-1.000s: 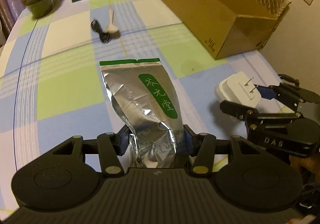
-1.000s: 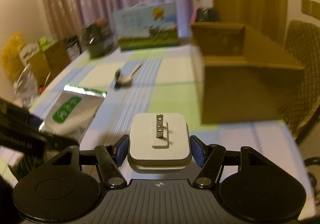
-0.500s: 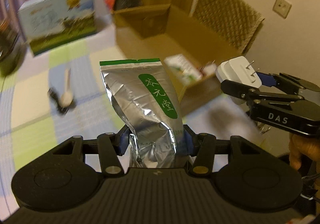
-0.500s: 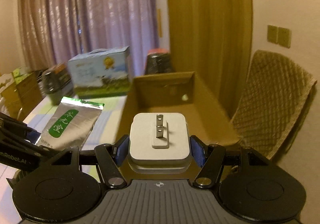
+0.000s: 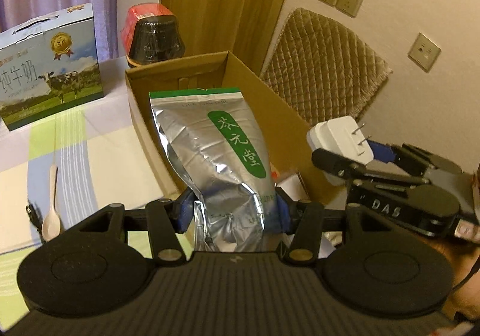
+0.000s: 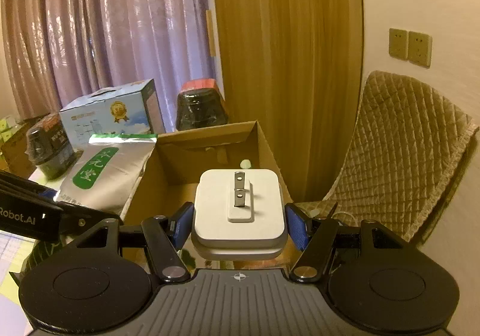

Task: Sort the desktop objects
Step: 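Open the left gripper to drop the tea bag into the box while the right holds the plug, then lower the white plug into the box and open the right gripper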

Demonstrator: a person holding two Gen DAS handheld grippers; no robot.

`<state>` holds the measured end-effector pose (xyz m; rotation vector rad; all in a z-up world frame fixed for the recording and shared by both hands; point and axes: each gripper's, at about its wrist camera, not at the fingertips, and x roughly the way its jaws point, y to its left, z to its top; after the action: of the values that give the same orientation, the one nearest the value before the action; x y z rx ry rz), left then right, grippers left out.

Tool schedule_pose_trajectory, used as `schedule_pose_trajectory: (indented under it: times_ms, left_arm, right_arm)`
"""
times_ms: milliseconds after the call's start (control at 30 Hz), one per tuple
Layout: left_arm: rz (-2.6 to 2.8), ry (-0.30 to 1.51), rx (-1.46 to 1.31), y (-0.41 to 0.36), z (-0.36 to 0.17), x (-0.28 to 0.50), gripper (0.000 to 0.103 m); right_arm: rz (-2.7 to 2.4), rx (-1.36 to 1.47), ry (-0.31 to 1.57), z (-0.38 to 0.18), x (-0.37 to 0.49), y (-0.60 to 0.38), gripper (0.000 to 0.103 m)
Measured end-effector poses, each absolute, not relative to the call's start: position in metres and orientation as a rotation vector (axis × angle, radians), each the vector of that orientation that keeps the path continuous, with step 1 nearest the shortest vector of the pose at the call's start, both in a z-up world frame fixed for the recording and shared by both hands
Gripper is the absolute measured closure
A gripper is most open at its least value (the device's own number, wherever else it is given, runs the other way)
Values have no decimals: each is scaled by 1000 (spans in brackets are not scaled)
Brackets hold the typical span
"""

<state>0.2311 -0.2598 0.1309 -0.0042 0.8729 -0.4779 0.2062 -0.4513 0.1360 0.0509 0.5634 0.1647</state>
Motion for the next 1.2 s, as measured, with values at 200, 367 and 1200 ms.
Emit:
schedule_pose_trajectory:
  times_ms: [200,367,1200]
  left_arm:
    - [-474,879,-18,-272,126,256,54]
    - [-477,884,-21,-278,121,268,54]
    - [-426,831,-54,-260,117,289,52]
  right_arm:
    - [161,45,574,128,228,-452,41]
    - [157,43,585,122,239,-453,41]
    - [147,69,601,116,253,-456,41]
